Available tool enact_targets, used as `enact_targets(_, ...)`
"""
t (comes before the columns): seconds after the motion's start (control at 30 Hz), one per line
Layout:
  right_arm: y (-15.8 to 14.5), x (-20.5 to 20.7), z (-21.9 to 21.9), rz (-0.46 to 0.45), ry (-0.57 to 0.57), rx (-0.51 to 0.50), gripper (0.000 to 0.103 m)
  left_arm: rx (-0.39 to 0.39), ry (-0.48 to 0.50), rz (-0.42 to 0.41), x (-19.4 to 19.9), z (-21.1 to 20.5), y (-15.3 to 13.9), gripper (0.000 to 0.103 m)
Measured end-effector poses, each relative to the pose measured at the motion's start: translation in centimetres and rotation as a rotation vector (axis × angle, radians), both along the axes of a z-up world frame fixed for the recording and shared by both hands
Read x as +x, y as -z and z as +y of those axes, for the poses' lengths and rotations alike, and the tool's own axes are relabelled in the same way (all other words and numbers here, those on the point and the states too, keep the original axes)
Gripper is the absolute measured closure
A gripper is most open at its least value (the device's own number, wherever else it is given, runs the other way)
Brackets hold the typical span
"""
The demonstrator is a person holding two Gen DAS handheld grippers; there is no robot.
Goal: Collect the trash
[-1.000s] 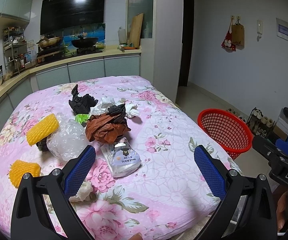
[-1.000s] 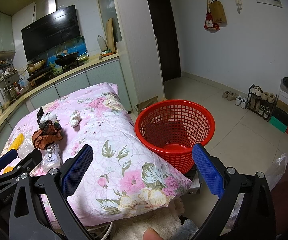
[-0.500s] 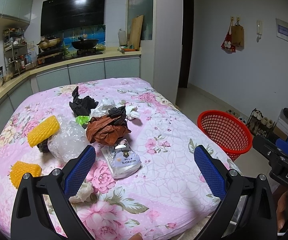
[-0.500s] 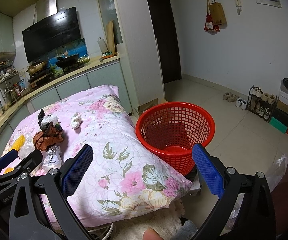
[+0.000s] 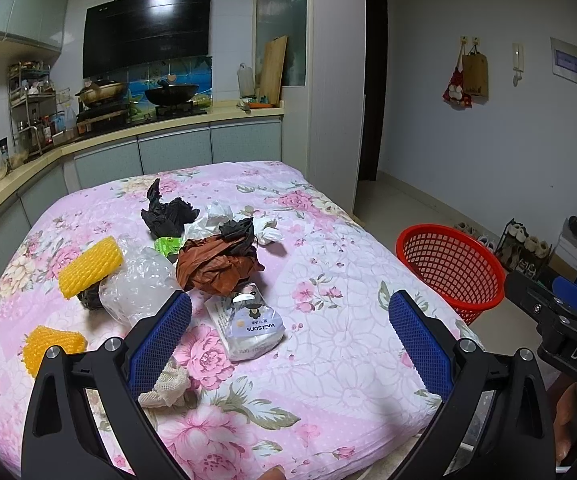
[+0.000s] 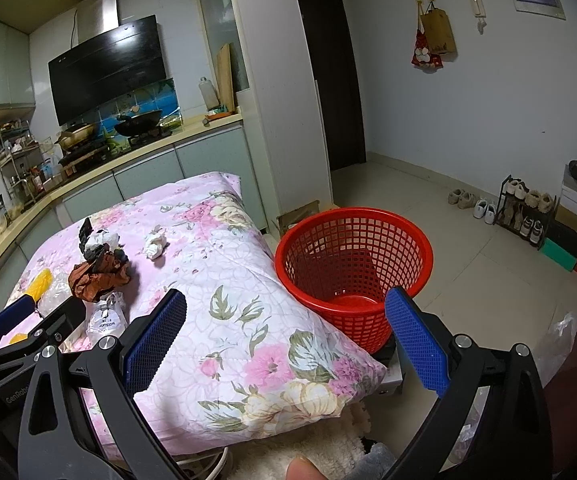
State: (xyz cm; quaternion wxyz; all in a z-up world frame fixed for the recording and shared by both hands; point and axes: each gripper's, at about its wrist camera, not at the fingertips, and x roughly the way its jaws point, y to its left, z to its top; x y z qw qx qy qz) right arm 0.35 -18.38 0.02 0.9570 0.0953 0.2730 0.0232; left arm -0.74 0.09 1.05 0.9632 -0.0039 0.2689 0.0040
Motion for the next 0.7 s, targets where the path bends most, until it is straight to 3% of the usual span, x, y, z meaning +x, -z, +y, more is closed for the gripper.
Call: enact_targets(0.7, 0.06, -0.05, 0.11, -0.006, -0.002, -0.001, 0.007, 0.010, -0.009, -0.025, -0.35, 0.19, -0.15, 0.007)
